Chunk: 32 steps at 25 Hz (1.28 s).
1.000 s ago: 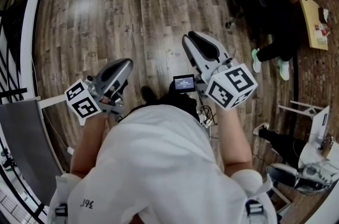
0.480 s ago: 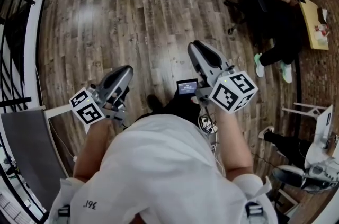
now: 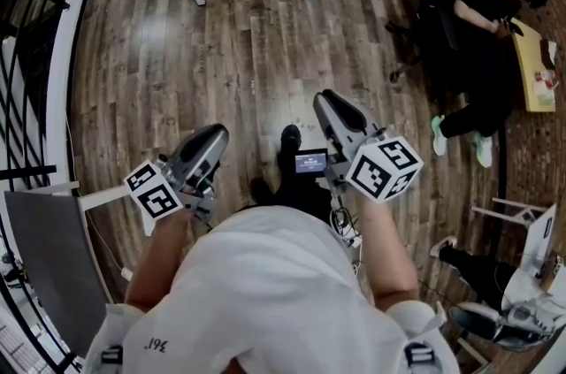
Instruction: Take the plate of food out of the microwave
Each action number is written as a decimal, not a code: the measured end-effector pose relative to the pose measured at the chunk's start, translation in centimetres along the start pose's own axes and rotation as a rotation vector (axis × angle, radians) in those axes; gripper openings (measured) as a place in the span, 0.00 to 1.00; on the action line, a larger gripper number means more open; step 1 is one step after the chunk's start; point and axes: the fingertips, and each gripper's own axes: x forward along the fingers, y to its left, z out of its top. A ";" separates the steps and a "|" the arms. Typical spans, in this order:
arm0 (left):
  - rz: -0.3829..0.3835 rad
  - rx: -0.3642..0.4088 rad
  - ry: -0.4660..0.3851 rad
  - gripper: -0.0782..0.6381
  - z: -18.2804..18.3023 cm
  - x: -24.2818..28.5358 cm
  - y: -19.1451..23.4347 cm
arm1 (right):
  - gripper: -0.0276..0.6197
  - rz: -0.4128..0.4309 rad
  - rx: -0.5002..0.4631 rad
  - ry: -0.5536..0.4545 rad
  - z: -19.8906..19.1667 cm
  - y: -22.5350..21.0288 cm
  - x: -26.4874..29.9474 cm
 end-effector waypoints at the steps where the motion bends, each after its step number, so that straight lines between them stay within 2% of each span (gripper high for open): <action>1: 0.012 0.002 -0.005 0.17 0.5 0.6 0.6 | 0.15 0.011 0.002 0.004 0.4 -0.6 0.9; 10: 0.058 -0.007 -0.062 0.17 6.6 9.0 3.8 | 0.15 0.071 -0.001 0.034 6.7 -6.6 7.3; 18: 0.088 0.001 -0.077 0.17 10.2 17.5 6.7 | 0.15 0.053 0.008 0.054 11.6 -14.1 10.3; 24: 0.108 -0.010 -0.069 0.17 11.3 21.9 8.7 | 0.15 0.035 0.022 0.072 13.2 -18.3 11.8; 32: 0.092 0.014 -0.016 0.17 14.9 25.0 13.2 | 0.15 0.018 0.032 0.106 13.9 -20.3 17.2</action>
